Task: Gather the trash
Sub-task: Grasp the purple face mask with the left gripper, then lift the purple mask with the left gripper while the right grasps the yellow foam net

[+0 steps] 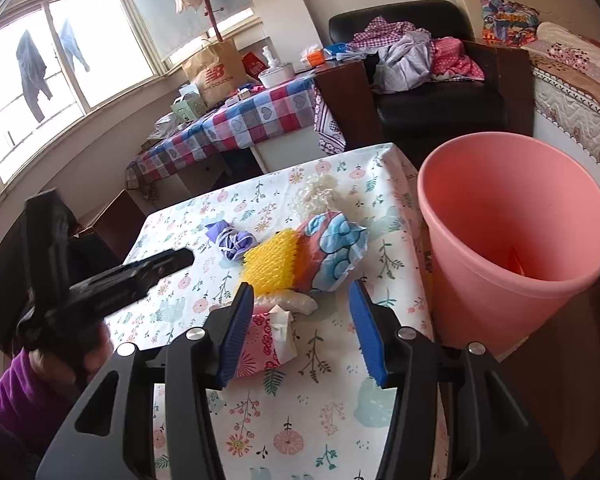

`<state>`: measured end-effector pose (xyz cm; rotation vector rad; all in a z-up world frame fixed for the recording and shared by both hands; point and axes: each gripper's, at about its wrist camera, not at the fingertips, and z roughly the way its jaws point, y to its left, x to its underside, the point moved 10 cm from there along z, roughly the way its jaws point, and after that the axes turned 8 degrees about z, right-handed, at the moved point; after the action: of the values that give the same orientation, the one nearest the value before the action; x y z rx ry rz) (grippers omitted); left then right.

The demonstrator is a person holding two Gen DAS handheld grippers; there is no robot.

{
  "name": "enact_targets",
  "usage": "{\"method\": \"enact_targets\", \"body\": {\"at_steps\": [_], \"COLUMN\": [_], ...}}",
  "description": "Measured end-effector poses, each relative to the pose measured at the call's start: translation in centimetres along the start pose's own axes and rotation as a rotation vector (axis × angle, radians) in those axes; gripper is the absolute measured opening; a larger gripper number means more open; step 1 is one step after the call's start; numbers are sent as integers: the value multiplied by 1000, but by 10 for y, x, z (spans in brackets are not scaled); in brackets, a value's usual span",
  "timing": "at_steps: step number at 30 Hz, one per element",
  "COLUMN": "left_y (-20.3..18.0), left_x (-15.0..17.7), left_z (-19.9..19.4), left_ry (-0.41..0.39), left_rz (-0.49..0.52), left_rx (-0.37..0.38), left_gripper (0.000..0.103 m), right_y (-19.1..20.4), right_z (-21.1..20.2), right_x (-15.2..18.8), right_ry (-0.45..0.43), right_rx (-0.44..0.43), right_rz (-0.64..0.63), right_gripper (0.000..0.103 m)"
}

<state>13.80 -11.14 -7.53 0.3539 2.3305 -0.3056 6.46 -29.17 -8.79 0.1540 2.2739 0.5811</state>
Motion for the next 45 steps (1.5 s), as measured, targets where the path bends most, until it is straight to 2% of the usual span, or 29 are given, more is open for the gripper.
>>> {"method": "enact_targets", "body": {"at_steps": [5, 8, 10, 12, 17, 18, 22, 26, 33, 42, 44, 45], "left_y": [33, 49, 54, 53, 35, 32, 30, 32, 31, 27, 27, 27], "left_x": [-14, -15, -12, -14, -19, -21, -24, -27, -18, -7, -6, -6], "left_z": [31, 55, 70, 76, 87, 87, 82, 61, 17, -12, -18, -21], "left_ry": [39, 91, 126, 122, 142, 132, 105, 67, -2, -45, -57, -61], "left_rz": [-155, -256, -319, -356, -325, -316, -290, -267, -149, -105, -98, -94], "left_rx": [-39, -60, -46, -33, 8, 11, 20, 19, -23, 2, 1, 3], "left_gripper": [43, 43, 45, 47, 44, 40, 36, 35, 35, 35, 35, 35], "right_y": [6, 12, 16, 18, 18, 19, 24, 26, 30, 50, 53, 57], "right_z": [14, 19, 21, 26, 38, 41, 48, 57, 75, 103, 107, 108], "right_x": [2, 1, 1, 1, 0, -1, -5, -5, -4, -9, -7, -4], "right_ry": [30, 39, 40, 47, 72, 75, 80, 91, 109, 139, 152, 164], "right_rx": [-15, -27, -30, -30, -32, -35, -38, -33, 0, 13, 3, -15], "right_rz": [-19, -40, -58, -68, -59, -57, -68, -73, -94, -177, -189, -194], "right_gripper": [50, 50, 50, 50, 50, 50, 50, 50, 50, 50, 48, 37]}}
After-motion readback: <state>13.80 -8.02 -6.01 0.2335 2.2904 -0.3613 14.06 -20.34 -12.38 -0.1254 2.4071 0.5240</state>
